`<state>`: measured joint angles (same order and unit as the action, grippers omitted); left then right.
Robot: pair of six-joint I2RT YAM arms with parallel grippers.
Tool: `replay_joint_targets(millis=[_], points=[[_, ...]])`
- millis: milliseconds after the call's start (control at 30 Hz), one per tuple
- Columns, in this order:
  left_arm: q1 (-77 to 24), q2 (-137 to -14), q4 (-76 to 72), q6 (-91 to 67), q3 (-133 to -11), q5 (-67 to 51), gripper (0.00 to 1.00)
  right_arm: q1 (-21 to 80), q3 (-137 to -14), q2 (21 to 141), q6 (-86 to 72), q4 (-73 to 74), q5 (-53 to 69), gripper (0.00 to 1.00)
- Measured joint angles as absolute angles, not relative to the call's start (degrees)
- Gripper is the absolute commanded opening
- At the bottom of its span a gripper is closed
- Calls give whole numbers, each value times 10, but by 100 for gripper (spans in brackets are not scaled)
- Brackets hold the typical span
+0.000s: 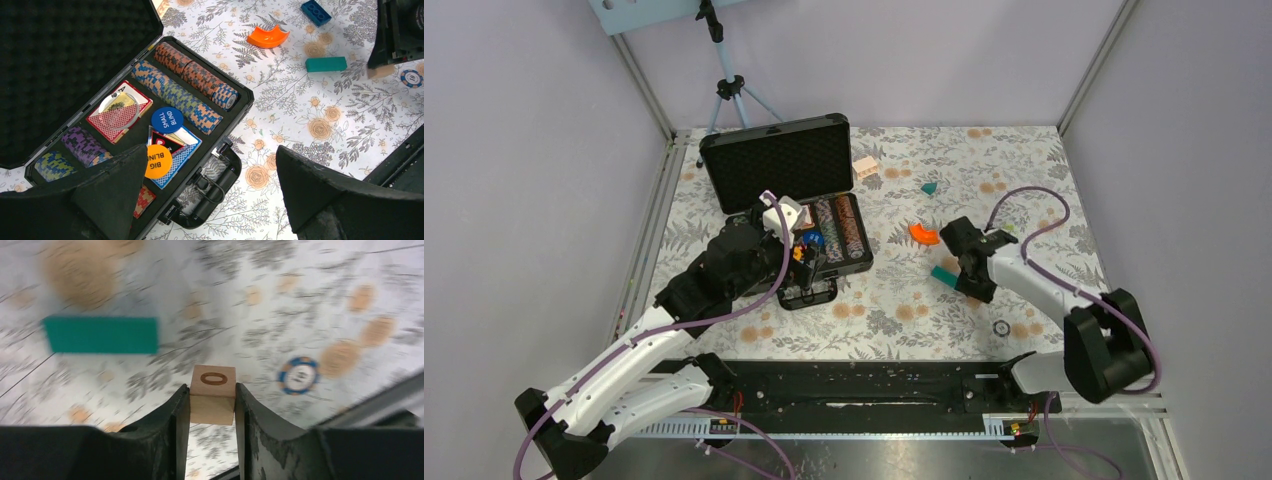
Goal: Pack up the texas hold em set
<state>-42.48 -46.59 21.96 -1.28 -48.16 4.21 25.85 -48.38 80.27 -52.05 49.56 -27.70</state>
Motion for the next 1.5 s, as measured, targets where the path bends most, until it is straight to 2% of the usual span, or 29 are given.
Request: replay_joint_targets(millis=[100, 233, 467, 567, 700, 800, 1033, 1167, 1500], points=[[-425, -466, 220, -13, -482, 46, 99, 270, -441, 762, -489, 402, -202, 2], [-425, -466, 220, -13, -482, 47, 99, 300, -425, 788, -474, 348, -158, 4], [-425, -466, 220, -13, -482, 48, 99, 344, -475, 844, -466, 333, -157, 0], [-425, -467, 220, -13, -482, 48, 99, 344, -548, 878, -458, 366, -180, 0], [-425, -469, 219, -13, -482, 48, 99, 316, -702, 945, -435, 396, -201, 0], [-425, -471, 220, -13, -481, 48, 99, 274, -771, 992, -419, 397, -203, 0], [-425, -471, 220, -13, -481, 48, 99, 206, -802, 1102, -405, 410, -197, 0], [-425, -471, 220, -13, -481, 48, 99, 202, -775, 1107, -406, 409, -187, 0], [-425, -477, 220, -13, -481, 48, 99, 201, -756, 1093, -399, 398, -181, 36]])
